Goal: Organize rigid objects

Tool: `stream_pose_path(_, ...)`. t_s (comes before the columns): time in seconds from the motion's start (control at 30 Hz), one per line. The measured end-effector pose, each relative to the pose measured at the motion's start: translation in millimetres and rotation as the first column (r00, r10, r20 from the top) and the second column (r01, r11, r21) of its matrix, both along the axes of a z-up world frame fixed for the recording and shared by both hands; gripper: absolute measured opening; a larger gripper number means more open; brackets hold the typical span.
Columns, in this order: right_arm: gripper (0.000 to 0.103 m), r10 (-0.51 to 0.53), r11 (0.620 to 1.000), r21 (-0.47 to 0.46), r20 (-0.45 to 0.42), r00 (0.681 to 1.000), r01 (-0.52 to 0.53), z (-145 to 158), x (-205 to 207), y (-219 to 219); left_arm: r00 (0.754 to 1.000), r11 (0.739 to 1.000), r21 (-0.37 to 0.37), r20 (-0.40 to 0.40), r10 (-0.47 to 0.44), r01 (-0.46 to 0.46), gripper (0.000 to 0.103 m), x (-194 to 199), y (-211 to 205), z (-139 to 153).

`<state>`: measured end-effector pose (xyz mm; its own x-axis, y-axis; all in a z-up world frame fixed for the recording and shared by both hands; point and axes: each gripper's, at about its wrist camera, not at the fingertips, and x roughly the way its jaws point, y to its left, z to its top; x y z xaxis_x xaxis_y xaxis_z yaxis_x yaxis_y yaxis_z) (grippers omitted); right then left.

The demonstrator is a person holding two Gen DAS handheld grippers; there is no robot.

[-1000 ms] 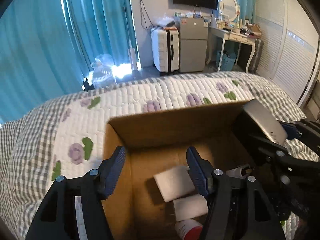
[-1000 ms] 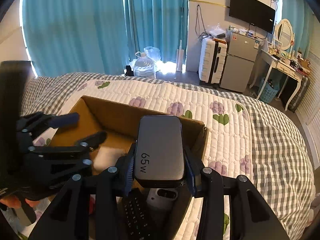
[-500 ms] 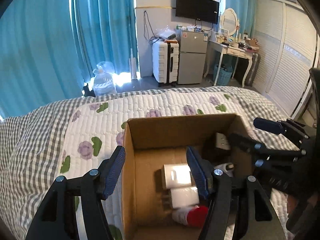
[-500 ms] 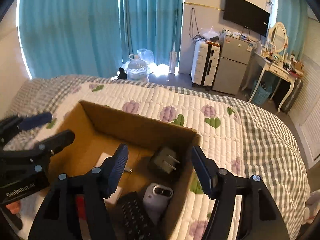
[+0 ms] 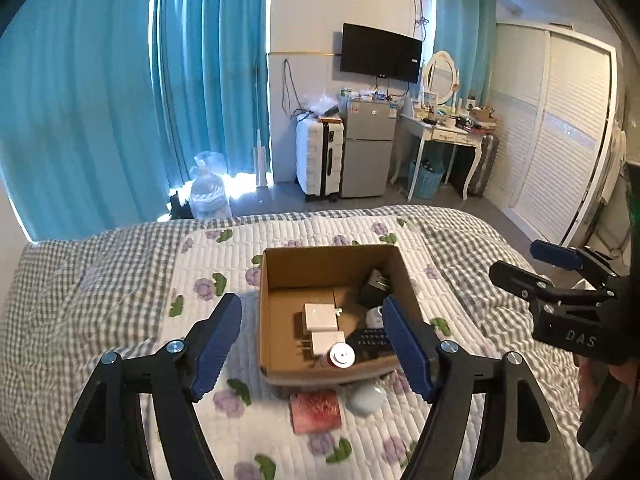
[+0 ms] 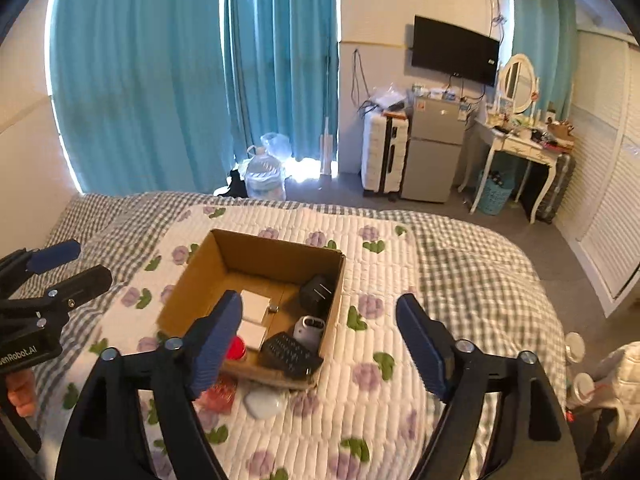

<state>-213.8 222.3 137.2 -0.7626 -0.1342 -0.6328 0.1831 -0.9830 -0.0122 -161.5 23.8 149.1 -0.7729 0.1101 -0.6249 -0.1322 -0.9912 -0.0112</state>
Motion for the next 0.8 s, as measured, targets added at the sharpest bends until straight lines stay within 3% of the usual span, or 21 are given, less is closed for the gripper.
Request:
stream_pose_path(0.17, 0.087, 0.022, 1.000, 0.013, -0.033, 0.999, -0.022, 24, 47, -11, 1.000, 1.000, -0.011, -0.003, 0.017, -0.017, 0.076, 27, -1, 7)
stream_pose_path(0.3, 0.092, 0.030, 0.999, 0.024, -0.053, 0.998, -0.029, 18, 75, -22, 0.999, 0.999, 0.019, 0.039, 0.033, -0.034, 0.076, 35, -6, -13)
stream_pose_path(0.6, 0.093, 0.078, 0.997, 0.023, 0.042, 0.996, -0.079, -72, 64, -31, 0.979, 0.993, 0.016, 0.170, 0.117, -0.121, 0.076, 18, -19, -113)
stream_pose_path(0.8, 0.092, 0.087, 0.995, 0.039, 0.158, 0.984, -0.094, -135, 22, -36, 0.942, 0.990, -0.031, 0.303, 0.142, -0.139, 0.076, -17, -13, -184)
